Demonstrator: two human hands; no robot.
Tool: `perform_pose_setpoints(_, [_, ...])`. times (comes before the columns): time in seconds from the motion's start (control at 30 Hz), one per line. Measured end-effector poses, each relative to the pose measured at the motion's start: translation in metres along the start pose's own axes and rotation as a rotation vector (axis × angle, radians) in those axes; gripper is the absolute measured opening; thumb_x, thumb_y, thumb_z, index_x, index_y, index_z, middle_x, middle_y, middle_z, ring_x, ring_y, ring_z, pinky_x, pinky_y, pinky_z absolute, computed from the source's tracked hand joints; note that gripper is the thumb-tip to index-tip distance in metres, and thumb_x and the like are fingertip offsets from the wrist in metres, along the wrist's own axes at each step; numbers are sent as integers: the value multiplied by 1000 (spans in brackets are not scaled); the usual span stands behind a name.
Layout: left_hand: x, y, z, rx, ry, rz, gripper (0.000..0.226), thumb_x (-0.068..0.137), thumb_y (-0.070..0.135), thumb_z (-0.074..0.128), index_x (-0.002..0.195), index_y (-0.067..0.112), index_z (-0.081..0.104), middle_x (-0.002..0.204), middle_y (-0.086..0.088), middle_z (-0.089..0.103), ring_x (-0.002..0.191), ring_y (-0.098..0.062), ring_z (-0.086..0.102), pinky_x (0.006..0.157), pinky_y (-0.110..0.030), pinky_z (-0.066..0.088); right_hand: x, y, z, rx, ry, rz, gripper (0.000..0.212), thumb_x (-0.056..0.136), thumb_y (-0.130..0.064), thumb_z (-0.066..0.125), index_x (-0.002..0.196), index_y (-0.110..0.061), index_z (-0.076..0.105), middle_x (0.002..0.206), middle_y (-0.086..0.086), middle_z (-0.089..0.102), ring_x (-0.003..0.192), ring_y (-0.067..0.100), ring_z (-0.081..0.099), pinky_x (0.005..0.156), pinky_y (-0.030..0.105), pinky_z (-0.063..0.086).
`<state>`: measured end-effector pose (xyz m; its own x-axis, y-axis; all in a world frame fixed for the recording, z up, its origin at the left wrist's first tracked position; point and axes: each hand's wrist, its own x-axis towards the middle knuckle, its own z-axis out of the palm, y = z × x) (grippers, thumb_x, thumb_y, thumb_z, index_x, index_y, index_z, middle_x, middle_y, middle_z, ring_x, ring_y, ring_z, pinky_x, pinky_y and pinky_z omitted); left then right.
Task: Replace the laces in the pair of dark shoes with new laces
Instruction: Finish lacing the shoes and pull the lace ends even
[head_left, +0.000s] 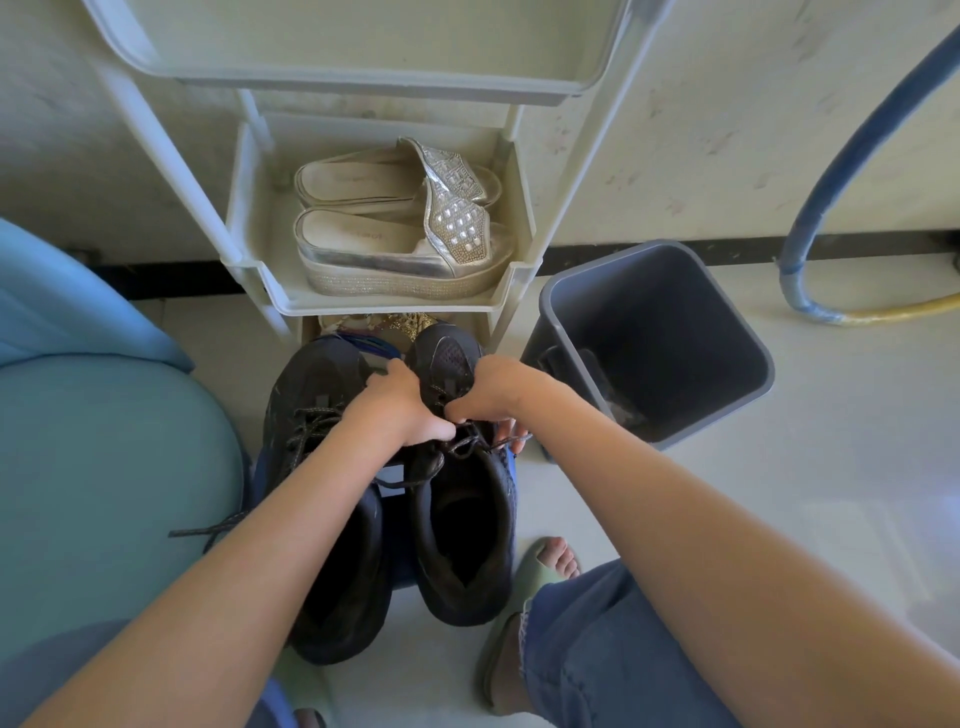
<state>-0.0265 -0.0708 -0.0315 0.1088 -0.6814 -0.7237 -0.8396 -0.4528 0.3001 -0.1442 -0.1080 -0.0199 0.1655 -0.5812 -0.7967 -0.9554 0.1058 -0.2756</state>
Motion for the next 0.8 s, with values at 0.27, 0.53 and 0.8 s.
perform_pose_setpoints(0.27, [0,0,-5,-104,-27,-14,85,83,35,64,146,3,17,121,-15,52,96,-27,59,69,-28,47,5,4,-1,53,10,-10,26,87,-25,61,81,-1,53,73,12,65,49,19,66,42,24,53])
perform_pose_setpoints(0.53, [-6,-5,-6,6,57,27,76,78,42,68,135,4,36,116,-10,57,103,-26,57,81,-33,47,-1,7,1,24,12,-35,29,87,-30,63,91,-2,53,74,13,63,44,19,61,55,32,58])
perform_pose_setpoints(0.8, [-4,4,-4,87,36,-4,96,81,40,67,145,-3,11,133,-17,49,116,-31,53,81,-35,43,0,-1,2,-80,88,3,29,87,-24,61,72,-4,46,72,11,60,66,26,64,65,32,56])
